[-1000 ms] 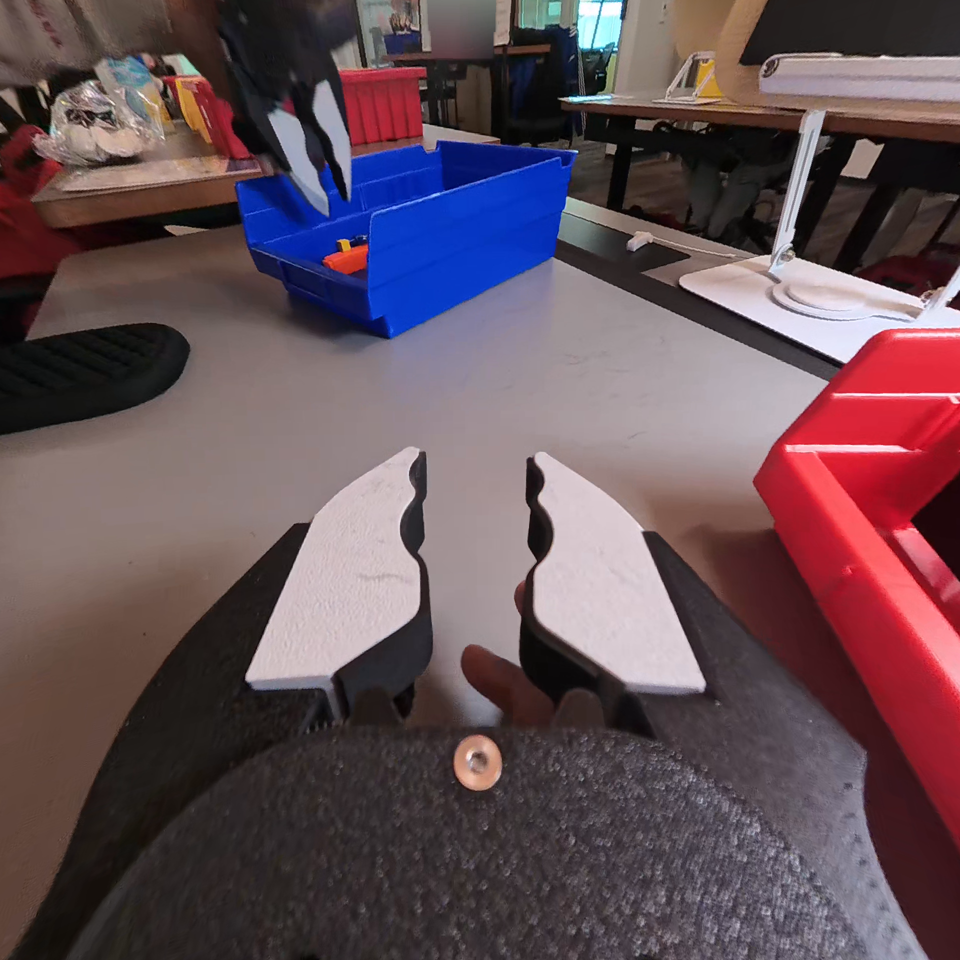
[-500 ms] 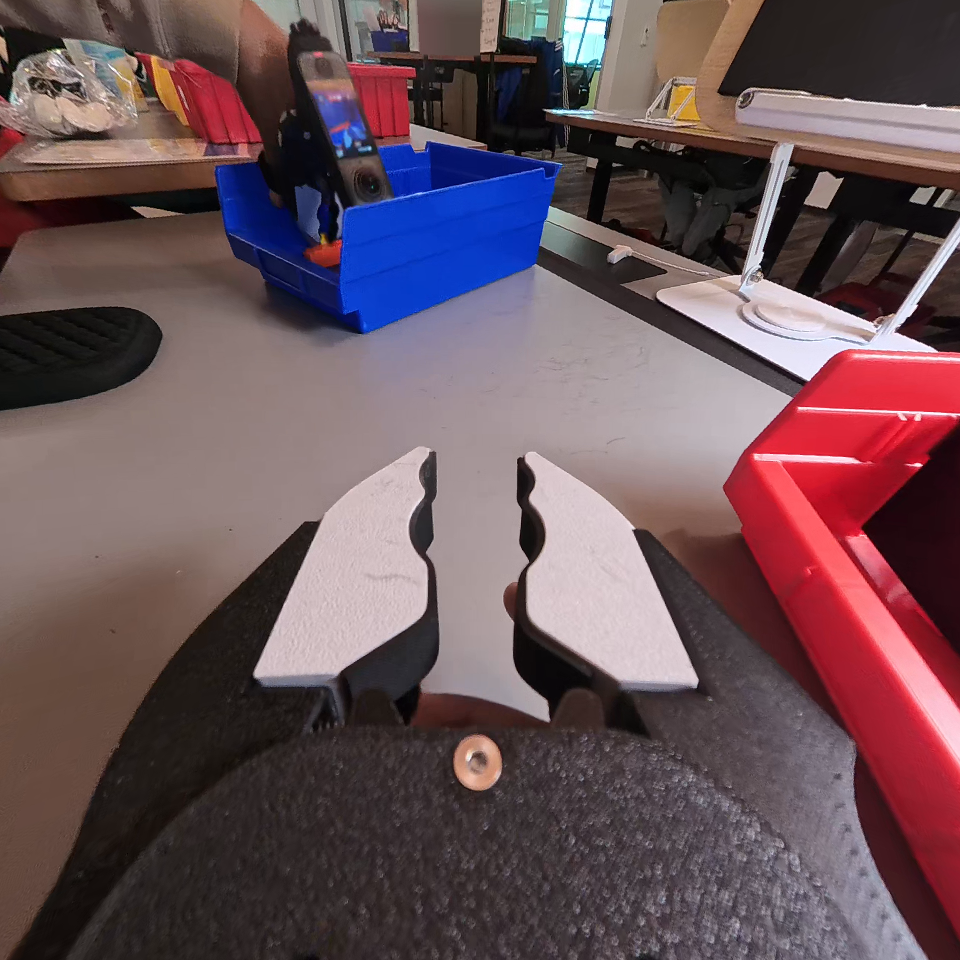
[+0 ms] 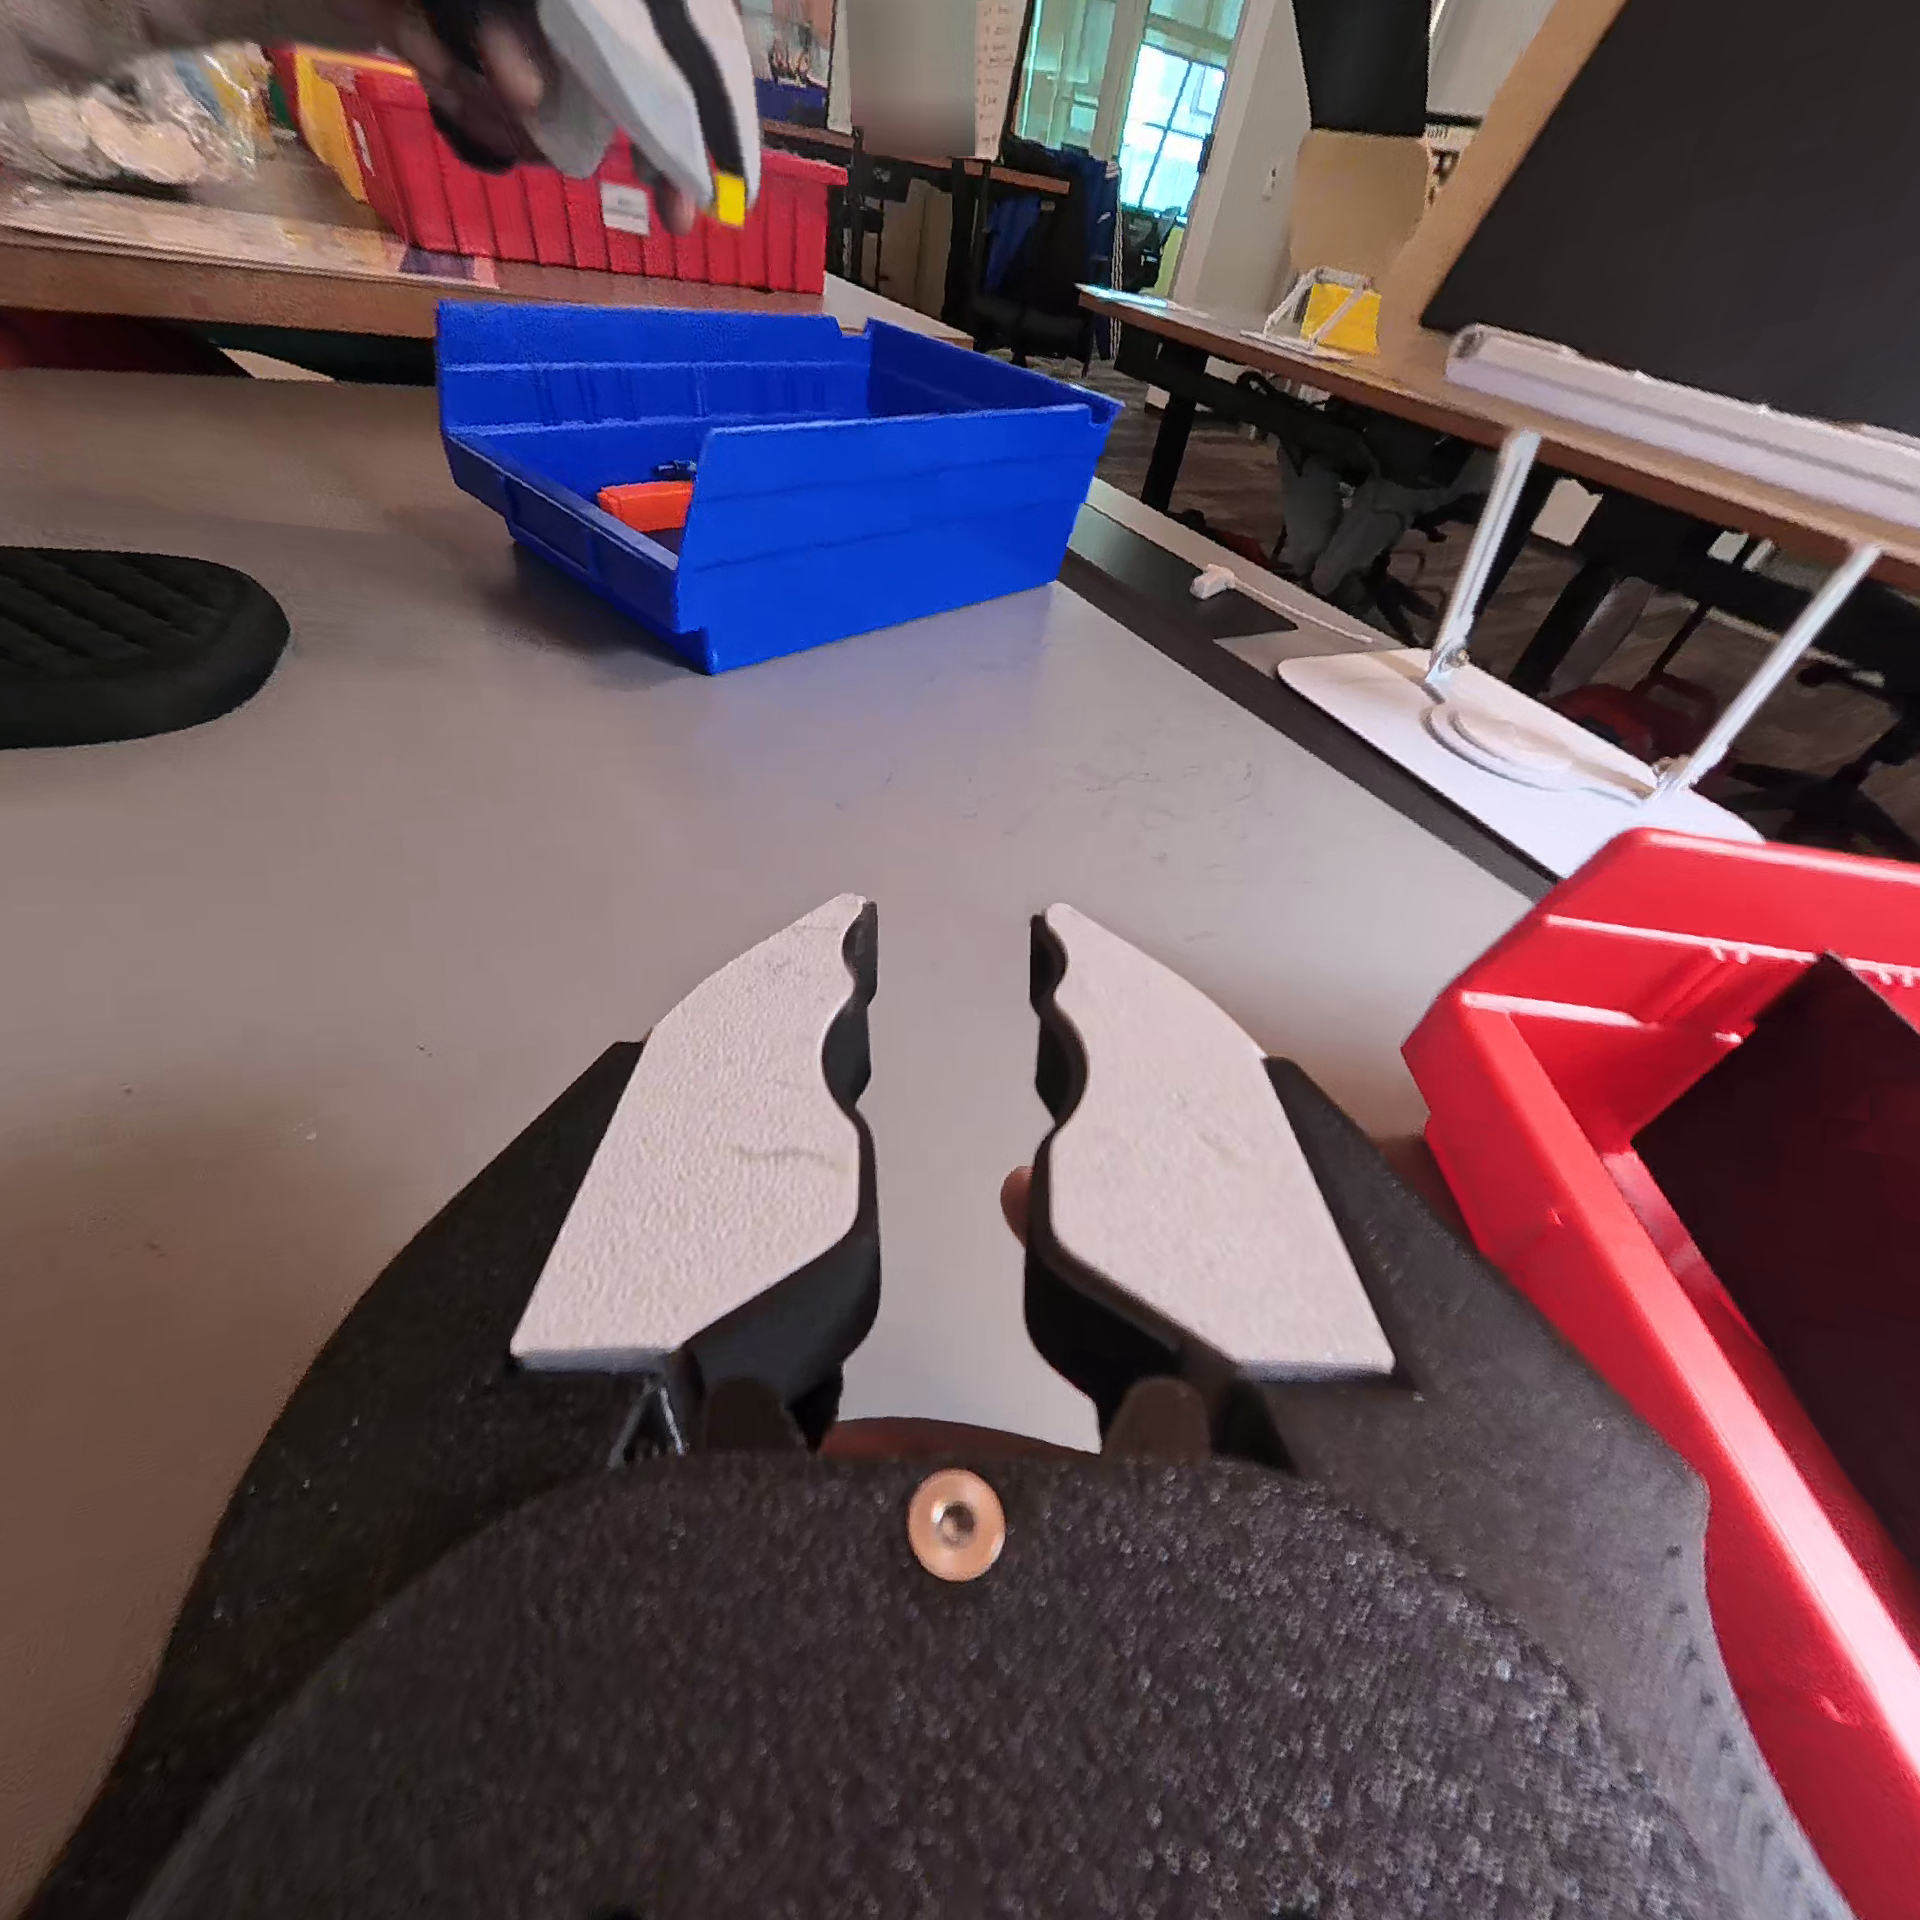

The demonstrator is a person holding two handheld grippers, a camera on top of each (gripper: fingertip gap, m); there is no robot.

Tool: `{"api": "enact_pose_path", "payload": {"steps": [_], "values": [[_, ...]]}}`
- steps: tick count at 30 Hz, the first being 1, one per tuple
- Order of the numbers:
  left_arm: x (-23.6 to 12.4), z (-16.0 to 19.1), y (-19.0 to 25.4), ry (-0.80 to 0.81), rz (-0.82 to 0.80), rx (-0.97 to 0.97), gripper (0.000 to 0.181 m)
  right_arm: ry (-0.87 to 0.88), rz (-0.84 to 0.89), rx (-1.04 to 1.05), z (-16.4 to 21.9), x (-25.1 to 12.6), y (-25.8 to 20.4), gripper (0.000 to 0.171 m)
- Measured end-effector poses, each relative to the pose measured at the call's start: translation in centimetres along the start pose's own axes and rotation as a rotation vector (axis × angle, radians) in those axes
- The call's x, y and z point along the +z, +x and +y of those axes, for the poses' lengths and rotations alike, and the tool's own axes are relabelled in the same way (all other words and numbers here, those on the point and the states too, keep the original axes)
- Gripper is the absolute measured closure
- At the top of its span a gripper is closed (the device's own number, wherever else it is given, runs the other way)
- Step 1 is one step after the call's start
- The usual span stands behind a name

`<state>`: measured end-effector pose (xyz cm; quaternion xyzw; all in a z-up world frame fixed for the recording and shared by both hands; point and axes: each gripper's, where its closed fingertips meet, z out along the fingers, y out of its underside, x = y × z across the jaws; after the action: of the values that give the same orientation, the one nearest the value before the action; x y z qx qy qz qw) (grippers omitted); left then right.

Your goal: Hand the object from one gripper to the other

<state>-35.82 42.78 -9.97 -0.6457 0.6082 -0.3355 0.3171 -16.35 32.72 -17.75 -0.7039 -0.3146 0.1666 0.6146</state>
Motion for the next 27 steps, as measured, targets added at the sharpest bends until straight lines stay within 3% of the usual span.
{"api": "enact_pose_path", "payload": {"steps": [1, 4, 6, 11, 17, 19, 22, 27], "values": [[0.9, -1.7, 2.2, 0.144, 0.057, -0.038, 0.17, 0.008, -0.009, -0.014, -0.3, 0.3, -0.5, 0.142], [3.8, -4.5, 7.4, 0.486, 0.249, -0.22, 0.17, 0.038, -0.024, -0.128, -2.3, 1.3, -2.6, 0.138], [5.9, -5.1, 9.3, 0.614, 0.392, -0.396, 0.171, 0.077, -0.016, -0.261, -4.6, 2.0, -4.1, 0.136], [9.1, -4.7, 11.7, 0.641, 0.607, -0.605, 0.171, 0.135, 0.011, -0.596, -8.4, 3.9, -7.2, 0.136], [9.4, -3.2, 12.0, 0.627, 0.619, -0.647, 0.171, 0.148, 0.054, -0.607, -7.8, 5.8, -7.5, 0.158], [9.4, -2.9, 12.0, 0.623, 0.618, -0.62, 0.168, 0.149, 0.012, -0.518, -7.4, 5.9, -7.5, 0.158], [9.0, -2.5, 12.3, 0.607, 0.54, -0.392, 0.16, 0.17, -0.164, -0.157, -7.1, 5.5, -7.3, 0.159], [9.9, -1.0, 12.2, 0.509, 0.19, 0.114, 0.154, 0.151, -0.529, 0.502, -6.6, 4.7, -7.8, 0.159]]}}
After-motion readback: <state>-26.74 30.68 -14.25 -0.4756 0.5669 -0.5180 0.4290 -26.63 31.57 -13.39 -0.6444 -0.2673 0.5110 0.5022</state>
